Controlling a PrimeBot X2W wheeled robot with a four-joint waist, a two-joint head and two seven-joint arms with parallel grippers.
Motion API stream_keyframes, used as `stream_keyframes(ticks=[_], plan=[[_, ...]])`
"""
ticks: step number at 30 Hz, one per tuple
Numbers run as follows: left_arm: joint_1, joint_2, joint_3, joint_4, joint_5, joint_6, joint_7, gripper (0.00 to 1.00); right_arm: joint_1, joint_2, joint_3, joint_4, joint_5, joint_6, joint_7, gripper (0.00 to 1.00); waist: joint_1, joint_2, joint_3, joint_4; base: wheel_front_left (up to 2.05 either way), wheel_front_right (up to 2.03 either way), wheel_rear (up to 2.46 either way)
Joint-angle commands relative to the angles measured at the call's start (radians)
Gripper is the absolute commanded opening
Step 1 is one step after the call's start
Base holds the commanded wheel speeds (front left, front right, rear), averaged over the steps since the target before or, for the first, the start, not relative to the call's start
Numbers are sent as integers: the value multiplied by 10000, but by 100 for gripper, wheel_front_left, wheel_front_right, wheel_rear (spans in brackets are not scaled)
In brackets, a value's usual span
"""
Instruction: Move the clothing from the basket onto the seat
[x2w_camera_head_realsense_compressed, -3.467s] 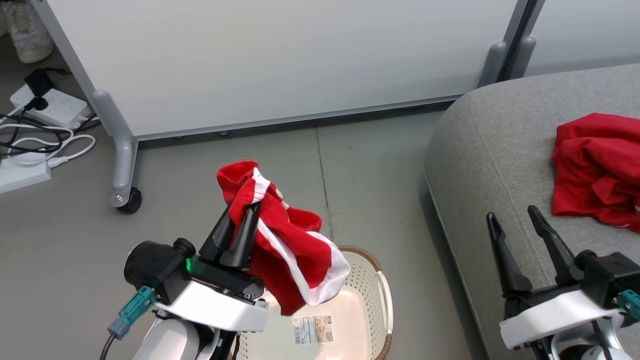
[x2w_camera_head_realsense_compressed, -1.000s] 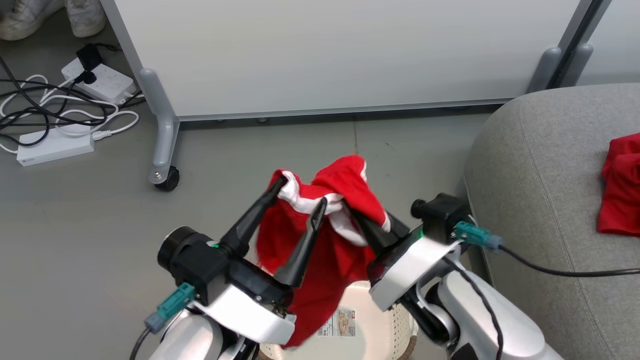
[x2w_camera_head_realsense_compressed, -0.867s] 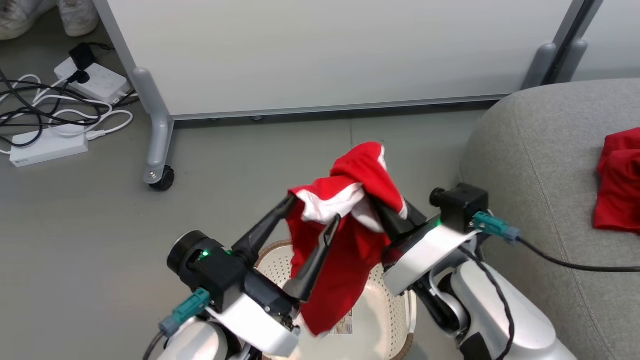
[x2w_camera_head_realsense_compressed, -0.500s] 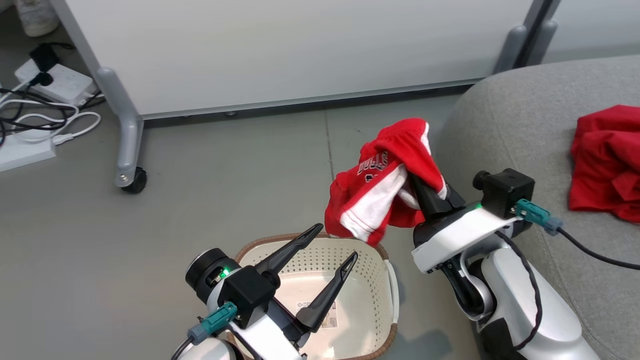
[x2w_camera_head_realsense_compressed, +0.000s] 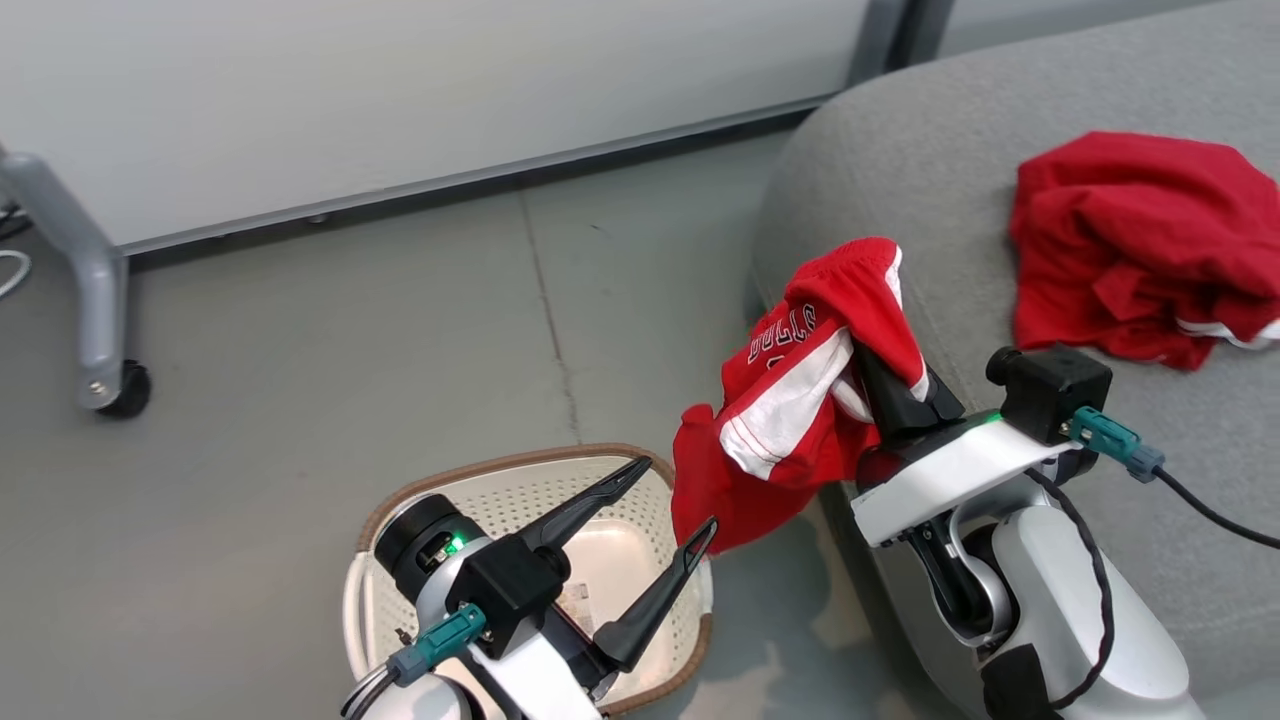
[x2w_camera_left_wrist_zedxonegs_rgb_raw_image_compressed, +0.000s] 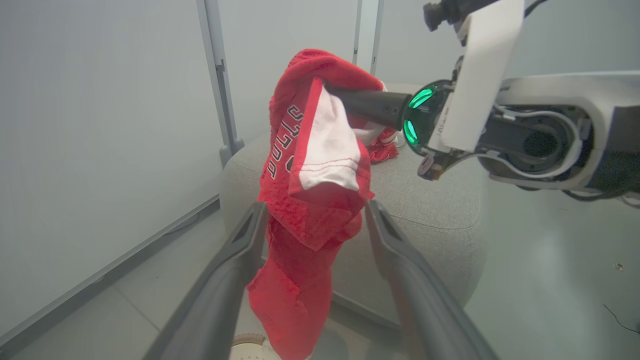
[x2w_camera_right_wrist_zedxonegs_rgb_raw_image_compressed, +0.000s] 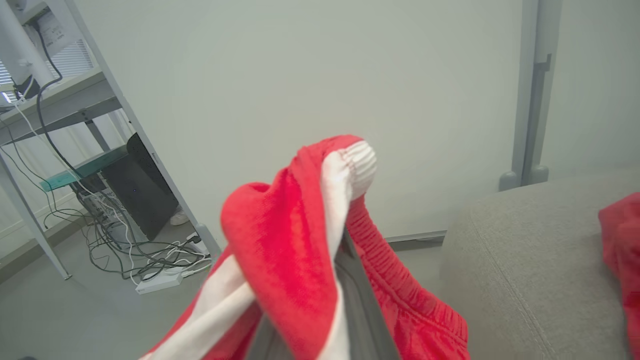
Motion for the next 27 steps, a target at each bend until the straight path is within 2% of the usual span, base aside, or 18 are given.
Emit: stream_keyframes(ticks=[1,16,22,27], plan=[[-205,92,-42,-28,32,-30,32,100,29,-50,-85,-65,59,6,-87,0,0,0,278,-429,0,0,0],[-804,810,-520,-633,-23,-103,646,100,-137,-43,-661,-109,636,6,-553,0,0,0,1193,-2617,0,0,0],[-996,1032,-428,-992,-78,-12,887,100,-723,-49,-1131,-272,996,6,-639,0,0,0,1595,-3145,0,0,0],[-1245,1163,-315,-1303,-76,34,1047,100,-1949,-44,-1756,-623,900,6,-632,0,0,0,2069,-3293,0,0,0]])
